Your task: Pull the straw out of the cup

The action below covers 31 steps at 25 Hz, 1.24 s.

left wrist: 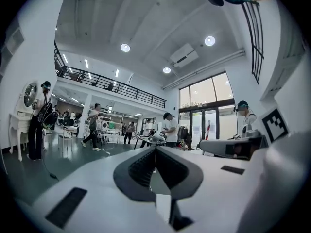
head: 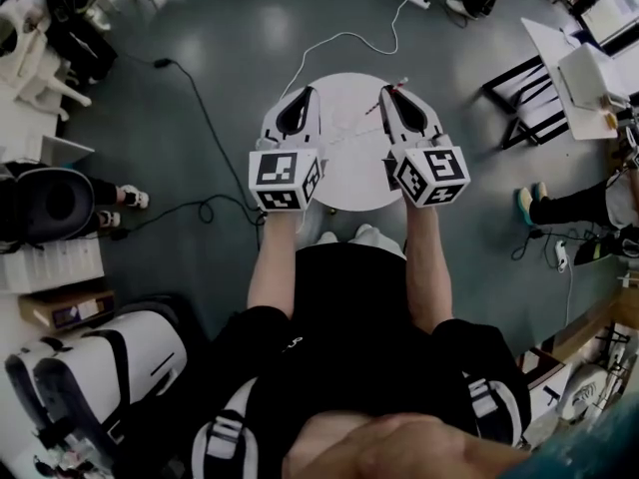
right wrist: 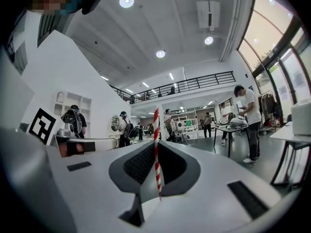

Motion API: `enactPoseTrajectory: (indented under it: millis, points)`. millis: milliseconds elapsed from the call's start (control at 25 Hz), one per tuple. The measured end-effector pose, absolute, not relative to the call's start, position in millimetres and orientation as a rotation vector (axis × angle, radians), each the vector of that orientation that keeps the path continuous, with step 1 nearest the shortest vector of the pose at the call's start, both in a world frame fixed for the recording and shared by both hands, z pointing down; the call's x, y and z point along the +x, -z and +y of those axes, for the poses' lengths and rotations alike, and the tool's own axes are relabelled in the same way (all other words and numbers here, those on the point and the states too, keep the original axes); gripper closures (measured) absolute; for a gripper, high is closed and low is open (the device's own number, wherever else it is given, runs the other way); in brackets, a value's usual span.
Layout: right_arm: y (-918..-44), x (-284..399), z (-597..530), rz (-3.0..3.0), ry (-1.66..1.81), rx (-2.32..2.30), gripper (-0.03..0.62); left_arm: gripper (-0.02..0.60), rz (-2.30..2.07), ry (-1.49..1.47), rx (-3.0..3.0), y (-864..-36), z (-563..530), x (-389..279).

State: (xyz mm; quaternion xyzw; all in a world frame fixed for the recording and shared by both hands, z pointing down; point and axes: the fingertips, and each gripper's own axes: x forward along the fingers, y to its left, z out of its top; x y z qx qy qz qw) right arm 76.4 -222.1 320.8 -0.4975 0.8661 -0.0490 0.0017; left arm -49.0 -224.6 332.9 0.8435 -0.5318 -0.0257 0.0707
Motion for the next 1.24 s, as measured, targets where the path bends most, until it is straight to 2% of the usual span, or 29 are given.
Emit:
enactPoseTrajectory:
  millis: [560,1240]
  points:
    - [-327.4,88.1,-211.6,2.739,0.148,-1.583,0.56,0.572,-1.559,0.062,2.576,-336.0,-212.6,-26.9]
    - [-336.5,73.9,-208.6,2.794,0.163,-1.552,0.56,0.572,-1.564,0.042,2.517,-358.7,-210.1,-39.5]
